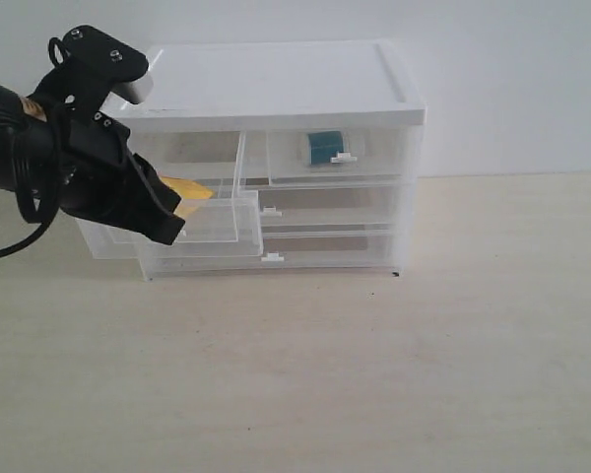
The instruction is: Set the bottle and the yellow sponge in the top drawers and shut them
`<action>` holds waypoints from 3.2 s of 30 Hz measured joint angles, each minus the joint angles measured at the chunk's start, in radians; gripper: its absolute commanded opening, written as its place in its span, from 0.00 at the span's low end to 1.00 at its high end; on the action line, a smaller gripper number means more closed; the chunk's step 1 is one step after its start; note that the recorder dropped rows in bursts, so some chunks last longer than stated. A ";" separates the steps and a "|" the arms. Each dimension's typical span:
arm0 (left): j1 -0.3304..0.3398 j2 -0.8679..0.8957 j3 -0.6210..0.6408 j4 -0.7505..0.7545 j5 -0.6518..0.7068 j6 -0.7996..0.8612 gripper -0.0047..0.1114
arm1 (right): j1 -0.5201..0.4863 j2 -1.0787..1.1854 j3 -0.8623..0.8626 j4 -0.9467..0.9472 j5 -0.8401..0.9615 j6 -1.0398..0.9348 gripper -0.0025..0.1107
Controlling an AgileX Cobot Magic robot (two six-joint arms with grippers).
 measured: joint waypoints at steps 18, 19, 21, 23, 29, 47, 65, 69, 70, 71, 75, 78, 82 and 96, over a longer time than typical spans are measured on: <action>0.000 0.019 -0.050 0.011 0.187 0.000 0.08 | 0.000 0.000 0.000 0.000 0.000 0.000 0.02; 0.000 0.026 -0.050 0.011 0.187 0.000 0.08 | 0.000 0.000 0.000 0.000 0.000 0.000 0.02; 0.000 0.043 -0.050 0.022 0.178 0.000 0.08 | 0.000 0.000 0.000 0.000 0.000 0.000 0.02; 0.000 0.063 -0.050 0.032 0.145 0.000 0.08 | 0.000 0.000 0.000 0.000 0.000 0.000 0.02; 0.000 0.082 -0.050 0.056 0.047 0.000 0.08 | 0.000 0.000 0.000 0.000 0.000 0.000 0.02; 0.023 0.208 -0.156 0.122 -0.135 0.000 0.08 | 0.000 0.000 0.000 0.000 0.000 0.000 0.02; 0.074 0.311 -0.187 0.126 -0.329 0.000 0.08 | 0.000 0.000 0.000 0.000 0.000 0.000 0.02; 0.074 0.311 -0.189 0.126 -0.314 0.000 0.08 | 0.000 0.000 0.000 0.000 0.000 0.000 0.02; 0.076 0.311 -0.193 0.126 -0.301 0.000 0.08 | 0.000 0.000 0.000 0.000 0.000 0.000 0.02; 0.076 0.309 -0.193 0.126 -0.281 0.000 0.08 | 0.000 0.000 0.000 0.000 0.000 0.000 0.02; 0.078 0.263 -0.193 0.126 -0.152 0.000 0.08 | 0.000 0.000 0.000 0.000 0.000 0.000 0.02; 0.078 0.201 -0.193 0.126 -0.047 -0.009 0.08 | 0.000 0.000 0.000 0.000 0.000 0.000 0.02; 0.078 0.104 -0.193 0.126 0.069 -0.099 0.08 | 0.000 0.000 0.000 0.000 0.000 0.000 0.02; 0.078 -0.302 0.043 0.266 0.208 -0.338 0.08 | 0.000 0.000 0.000 0.000 0.000 0.000 0.02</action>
